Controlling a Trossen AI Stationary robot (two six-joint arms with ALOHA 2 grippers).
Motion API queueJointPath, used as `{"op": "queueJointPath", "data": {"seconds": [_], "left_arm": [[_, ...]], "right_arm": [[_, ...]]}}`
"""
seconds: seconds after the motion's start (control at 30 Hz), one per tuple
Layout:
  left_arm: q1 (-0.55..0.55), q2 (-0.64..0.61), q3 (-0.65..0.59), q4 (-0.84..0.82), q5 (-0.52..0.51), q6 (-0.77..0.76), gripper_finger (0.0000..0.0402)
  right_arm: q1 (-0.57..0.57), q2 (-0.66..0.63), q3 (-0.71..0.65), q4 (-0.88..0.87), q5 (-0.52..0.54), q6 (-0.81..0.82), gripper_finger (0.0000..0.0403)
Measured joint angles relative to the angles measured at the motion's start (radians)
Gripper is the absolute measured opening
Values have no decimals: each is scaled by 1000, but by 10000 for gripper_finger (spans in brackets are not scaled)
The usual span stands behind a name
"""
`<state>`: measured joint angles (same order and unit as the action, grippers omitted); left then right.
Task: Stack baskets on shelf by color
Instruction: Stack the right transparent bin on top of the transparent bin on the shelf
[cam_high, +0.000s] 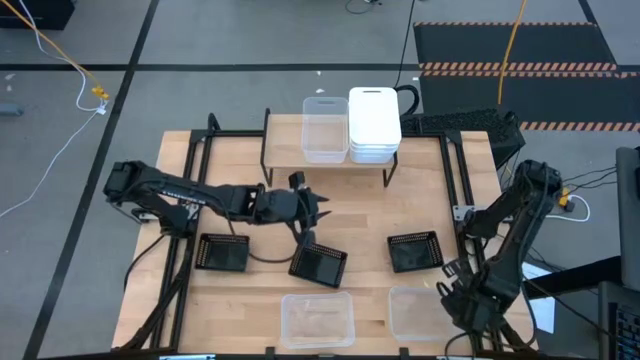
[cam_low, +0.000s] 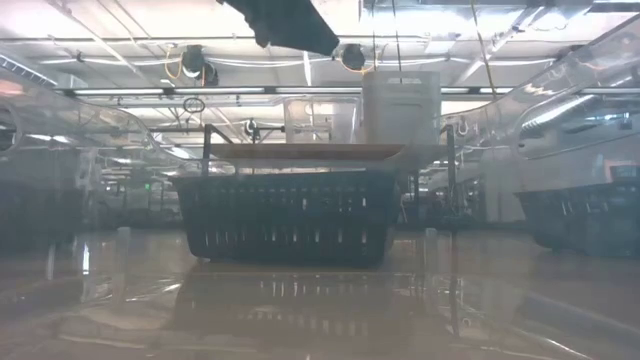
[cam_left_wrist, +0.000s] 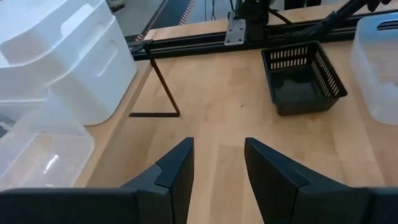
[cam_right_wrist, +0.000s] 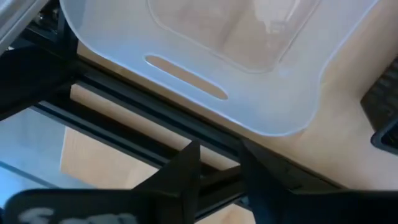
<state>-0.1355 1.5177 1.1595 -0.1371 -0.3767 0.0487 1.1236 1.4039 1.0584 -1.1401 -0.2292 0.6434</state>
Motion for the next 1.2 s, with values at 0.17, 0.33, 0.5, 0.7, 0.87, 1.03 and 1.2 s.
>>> {"op": "queueJointPath", "data": {"seconds": [0.17, 0.33, 0.5, 0.7, 0.87, 1.03, 1.2], "left_arm": [[-46, 0, 0, 4, -73, -12, 145], [-57, 0, 0, 0, -81, -20, 145], [-57, 0, 0, -30, -95, -33, 145], [-57, 0, 0, -53, -135, -49, 145], [-56, 0, 0, -25, -158, -22, 145], [-49, 0, 0, -17, -163, 14, 145], [-48, 0, 0, -21, -178, 23, 145]], "right_arm": [[1, 12, 1, 17, 33, -45, 77], [22, 21, -9, 29, 128, -93, 74], [35, 30, -31, 26, 132, -108, 85], [34, 33, -34, -3, 132, -87, 113], [5, 36, -35, -23, 45, -128, 146], [-2, 87, -34, -19, -8, -223, 169], [-5, 124, -34, 46, 51, -356, 166]]}}
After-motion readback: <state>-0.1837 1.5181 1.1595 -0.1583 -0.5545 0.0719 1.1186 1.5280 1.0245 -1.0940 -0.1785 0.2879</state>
